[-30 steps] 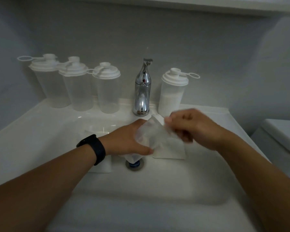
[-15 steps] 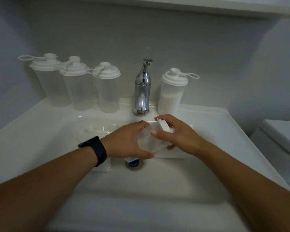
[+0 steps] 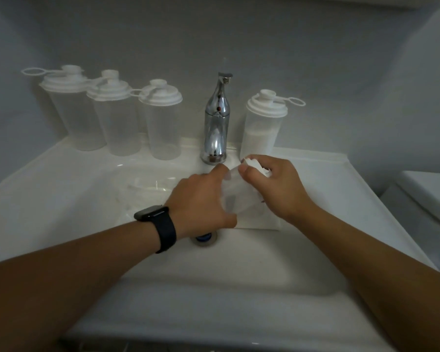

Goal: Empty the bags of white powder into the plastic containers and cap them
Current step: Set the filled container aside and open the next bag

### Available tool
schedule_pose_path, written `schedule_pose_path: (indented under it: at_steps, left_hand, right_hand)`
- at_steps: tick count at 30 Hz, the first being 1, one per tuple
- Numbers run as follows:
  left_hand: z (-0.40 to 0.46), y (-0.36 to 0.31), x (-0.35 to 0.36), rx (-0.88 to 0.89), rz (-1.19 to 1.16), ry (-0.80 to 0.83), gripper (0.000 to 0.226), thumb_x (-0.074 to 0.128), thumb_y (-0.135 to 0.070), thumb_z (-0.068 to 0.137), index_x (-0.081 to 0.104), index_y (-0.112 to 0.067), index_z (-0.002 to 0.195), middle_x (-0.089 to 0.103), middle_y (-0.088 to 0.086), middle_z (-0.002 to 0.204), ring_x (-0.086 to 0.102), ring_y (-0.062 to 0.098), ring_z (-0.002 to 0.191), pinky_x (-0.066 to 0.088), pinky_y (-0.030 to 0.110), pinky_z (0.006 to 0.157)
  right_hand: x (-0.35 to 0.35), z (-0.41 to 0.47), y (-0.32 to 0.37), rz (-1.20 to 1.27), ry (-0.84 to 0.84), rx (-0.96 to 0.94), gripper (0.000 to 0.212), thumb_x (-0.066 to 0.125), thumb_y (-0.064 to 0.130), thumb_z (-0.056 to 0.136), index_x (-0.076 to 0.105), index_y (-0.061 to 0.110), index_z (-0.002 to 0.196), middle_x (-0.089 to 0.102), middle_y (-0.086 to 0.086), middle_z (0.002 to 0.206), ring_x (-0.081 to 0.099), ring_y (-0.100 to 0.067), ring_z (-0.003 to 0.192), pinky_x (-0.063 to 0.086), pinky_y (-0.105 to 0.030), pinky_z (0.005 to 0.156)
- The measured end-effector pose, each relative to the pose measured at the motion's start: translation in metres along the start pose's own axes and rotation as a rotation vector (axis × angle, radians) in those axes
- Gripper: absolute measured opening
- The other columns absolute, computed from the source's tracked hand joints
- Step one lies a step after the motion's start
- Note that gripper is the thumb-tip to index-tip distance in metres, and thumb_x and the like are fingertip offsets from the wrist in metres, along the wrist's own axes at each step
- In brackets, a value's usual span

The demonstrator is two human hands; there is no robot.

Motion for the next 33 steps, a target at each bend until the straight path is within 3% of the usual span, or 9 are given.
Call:
schedule_pose_path:
  at_steps: [2,8,13,19,21,23,27,30,33]
  left_hand:
    - [-0.003,0.000,-0.003,-0.005,-0.041,0.016,0.073,0.086,-0.043,0.067,0.047,-0.033,0.127,0.066,-0.011,0.097,0.065,0.012,0.084,0.056,0.033,0.079]
    - [0.002,0.006,-0.003,0.007,-0.211,0.141,0.068,0.090,-0.038,0.064,0.052,-0.036,0.120,0.071,-0.010,0.096,0.068,0.007,0.084,0.060,0.034,0.078]
    - [0.005,0.011,-0.004,0.034,-0.417,0.282,0.060,0.092,-0.023,0.068,0.060,-0.030,0.118,0.074,-0.003,0.098,0.071,0.011,0.084,0.060,0.032,0.076]
    - [-0.003,0.025,-0.004,-0.122,-1.005,0.909,0.050,0.080,-0.021,0.062,0.064,-0.009,0.108,0.072,0.011,0.091,0.069,0.023,0.077,0.057,0.032,0.069]
    - [-0.007,0.025,0.000,-0.188,-1.061,0.990,0.055,0.084,-0.021,0.064,0.063,-0.009,0.114,0.072,0.013,0.098,0.071,0.025,0.079,0.059,0.035,0.071]
    - [-0.003,0.021,0.004,-0.156,-1.003,0.833,0.052,0.082,-0.022,0.073,0.061,-0.018,0.121,0.074,0.006,0.103,0.072,0.021,0.085,0.059,0.034,0.076]
    - [0.004,0.013,-0.006,0.005,-0.295,0.166,0.074,0.088,-0.052,0.072,0.050,-0.048,0.135,0.067,-0.021,0.113,0.067,0.000,0.095,0.057,0.033,0.091]
    - [0.001,0.005,-0.001,0.020,0.032,0.052,0.090,0.083,-0.066,0.067,0.038,-0.045,0.142,0.061,-0.020,0.111,0.062,0.005,0.088,0.055,0.032,0.079]
    - [0.003,0.001,-0.003,0.053,0.018,0.004,0.076,0.084,-0.059,0.068,0.045,-0.039,0.130,0.064,-0.017,0.100,0.061,0.001,0.078,0.055,0.031,0.077]
  right_hand:
    - [0.001,-0.001,0.003,-0.014,0.008,-0.037,0.023,0.065,0.031,0.094,0.068,0.022,0.073,0.060,0.008,0.063,0.057,-0.009,0.061,0.045,-0.031,0.056]
    - [-0.004,0.000,0.009,-0.065,0.017,-0.141,0.040,0.056,0.049,0.085,0.069,0.013,0.075,0.061,-0.011,0.068,0.058,-0.030,0.067,0.042,-0.034,0.056]
    - [-0.002,-0.003,0.011,-0.070,0.044,-0.156,0.038,0.058,0.045,0.084,0.066,0.010,0.071,0.059,-0.013,0.068,0.051,-0.019,0.060,0.037,-0.031,0.057]
    - [0.002,-0.008,0.015,-0.022,0.141,-0.166,0.050,0.058,0.047,0.084,0.067,-0.001,0.080,0.056,-0.021,0.072,0.050,-0.019,0.061,0.038,-0.035,0.050]
    - [0.002,-0.009,0.015,-0.009,0.169,-0.138,0.052,0.058,0.046,0.086,0.066,-0.005,0.083,0.056,-0.025,0.075,0.050,-0.027,0.063,0.039,-0.037,0.052]
    - [-0.002,-0.006,0.013,-0.047,0.147,-0.092,0.043,0.060,0.044,0.086,0.068,0.002,0.080,0.060,-0.020,0.076,0.054,-0.029,0.066,0.045,-0.039,0.058]
    - [-0.003,0.004,0.005,-0.174,-0.051,0.135,0.070,0.055,0.064,0.075,0.059,-0.005,0.084,0.059,-0.023,0.079,0.056,-0.037,0.069,0.054,-0.055,0.064]
    - [0.000,0.003,0.004,-0.159,-0.085,0.182,0.076,0.054,0.066,0.073,0.055,-0.009,0.083,0.055,-0.025,0.074,0.049,-0.028,0.061,0.053,-0.055,0.061]
    - [-0.001,0.002,0.007,-0.107,-0.109,0.128,0.073,0.057,0.062,0.075,0.051,-0.010,0.078,0.051,-0.030,0.076,0.046,-0.023,0.060,0.045,-0.048,0.054]
Point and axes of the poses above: each hand's wrist, its own z-axis towards the middle knuckle, its own x-axis out of the palm, y = z × x, the point moved 2 cm from there along z, towards the middle knuckle
